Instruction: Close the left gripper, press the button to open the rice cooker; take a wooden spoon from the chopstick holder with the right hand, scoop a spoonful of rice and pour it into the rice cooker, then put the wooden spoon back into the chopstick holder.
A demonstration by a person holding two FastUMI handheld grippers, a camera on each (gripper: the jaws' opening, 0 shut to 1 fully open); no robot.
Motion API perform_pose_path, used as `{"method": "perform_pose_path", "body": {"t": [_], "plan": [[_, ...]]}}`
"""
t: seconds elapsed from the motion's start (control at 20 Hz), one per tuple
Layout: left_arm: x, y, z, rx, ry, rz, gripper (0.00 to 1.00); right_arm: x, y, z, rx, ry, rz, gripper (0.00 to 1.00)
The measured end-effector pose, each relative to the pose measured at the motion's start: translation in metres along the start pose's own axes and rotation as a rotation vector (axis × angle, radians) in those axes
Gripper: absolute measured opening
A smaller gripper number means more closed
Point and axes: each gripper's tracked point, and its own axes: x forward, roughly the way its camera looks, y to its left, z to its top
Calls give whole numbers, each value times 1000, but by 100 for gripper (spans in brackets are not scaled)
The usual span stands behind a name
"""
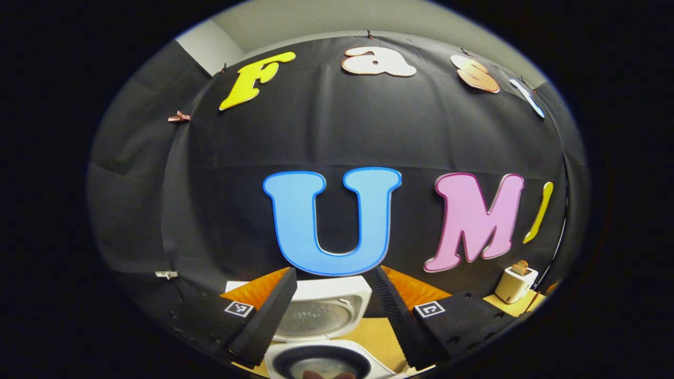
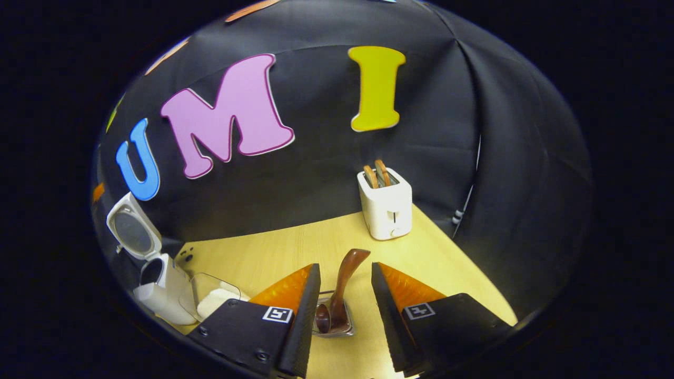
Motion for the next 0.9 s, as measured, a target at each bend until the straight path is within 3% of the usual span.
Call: {"method": "perform_pose_path", "body": {"t": [0.15, 0.25, 0.6, 0.9], "plan": [[30, 19, -6, 18, 12, 37, 95, -17, 5, 17, -166, -18, -27, 63], [47, 26, -17, 9, 44, 51, 95, -25, 14, 24, -212, -33, -28, 63], [100, 38, -40, 102, 88, 59, 95, -50, 42, 20, -196, -42, -9, 58], [103, 43, -80, 32, 201, 66, 95, -60, 43, 18, -219, -27, -23, 58]]}}
